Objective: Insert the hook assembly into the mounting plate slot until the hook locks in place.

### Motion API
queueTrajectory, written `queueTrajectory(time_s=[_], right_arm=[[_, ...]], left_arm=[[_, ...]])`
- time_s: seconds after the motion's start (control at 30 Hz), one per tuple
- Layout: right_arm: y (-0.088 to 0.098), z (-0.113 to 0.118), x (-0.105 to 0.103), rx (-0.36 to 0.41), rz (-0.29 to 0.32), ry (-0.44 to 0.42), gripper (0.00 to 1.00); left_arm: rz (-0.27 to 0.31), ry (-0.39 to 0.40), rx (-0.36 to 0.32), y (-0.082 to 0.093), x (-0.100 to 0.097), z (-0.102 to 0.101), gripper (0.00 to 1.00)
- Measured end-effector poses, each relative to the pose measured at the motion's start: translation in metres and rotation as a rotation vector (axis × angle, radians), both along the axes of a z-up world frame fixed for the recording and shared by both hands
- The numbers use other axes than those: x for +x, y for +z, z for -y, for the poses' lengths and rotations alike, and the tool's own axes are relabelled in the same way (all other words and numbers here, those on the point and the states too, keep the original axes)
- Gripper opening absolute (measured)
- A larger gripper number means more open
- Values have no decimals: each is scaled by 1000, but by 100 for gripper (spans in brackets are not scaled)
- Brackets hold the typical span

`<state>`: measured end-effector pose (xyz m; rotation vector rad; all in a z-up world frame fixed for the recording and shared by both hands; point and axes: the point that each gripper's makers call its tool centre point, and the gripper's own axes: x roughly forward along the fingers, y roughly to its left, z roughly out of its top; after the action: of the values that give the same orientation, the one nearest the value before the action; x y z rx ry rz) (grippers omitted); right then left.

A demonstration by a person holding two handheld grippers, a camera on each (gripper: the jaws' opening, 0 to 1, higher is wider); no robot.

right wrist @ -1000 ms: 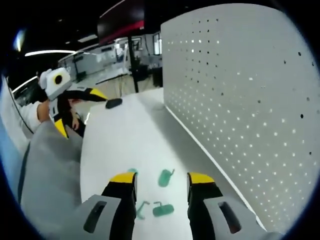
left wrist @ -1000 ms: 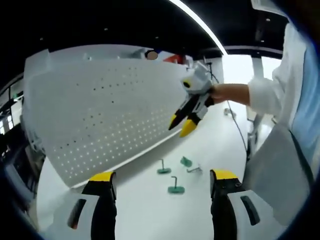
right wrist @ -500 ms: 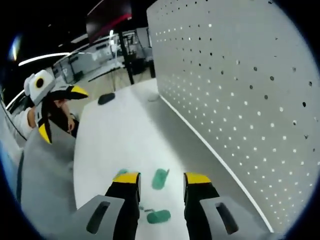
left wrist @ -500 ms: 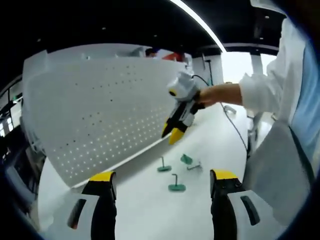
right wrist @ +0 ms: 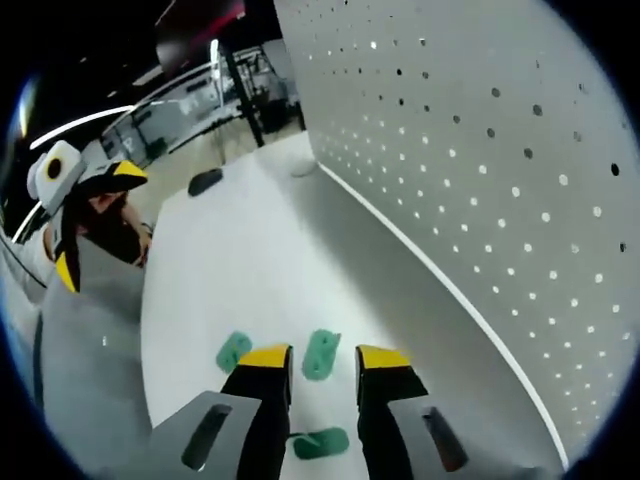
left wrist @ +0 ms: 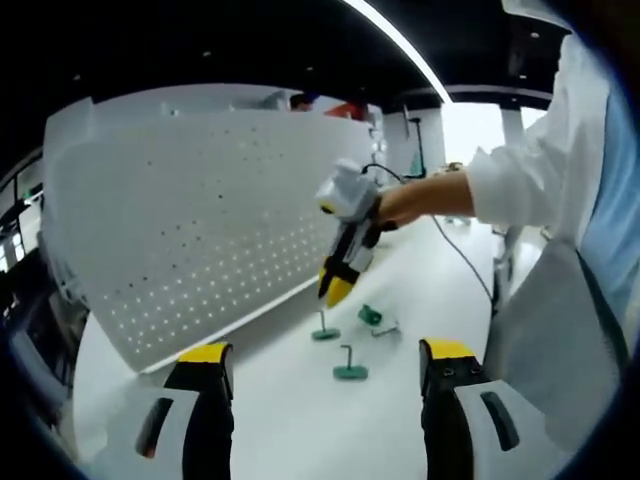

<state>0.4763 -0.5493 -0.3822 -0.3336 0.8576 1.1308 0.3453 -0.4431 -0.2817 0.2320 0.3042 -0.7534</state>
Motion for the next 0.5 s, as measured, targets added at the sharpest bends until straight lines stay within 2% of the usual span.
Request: queueTrajectory(time_s=[0.33, 0.5], right_arm=[[-16, -4, 4, -31, -40, -20, 20], [-24, -5, 4, -44, -66, -24, 15]], left_arm=[[-6, 5, -7, -1, -1, -1, 77], [-5, 12, -10, 0, -1, -3, 77]])
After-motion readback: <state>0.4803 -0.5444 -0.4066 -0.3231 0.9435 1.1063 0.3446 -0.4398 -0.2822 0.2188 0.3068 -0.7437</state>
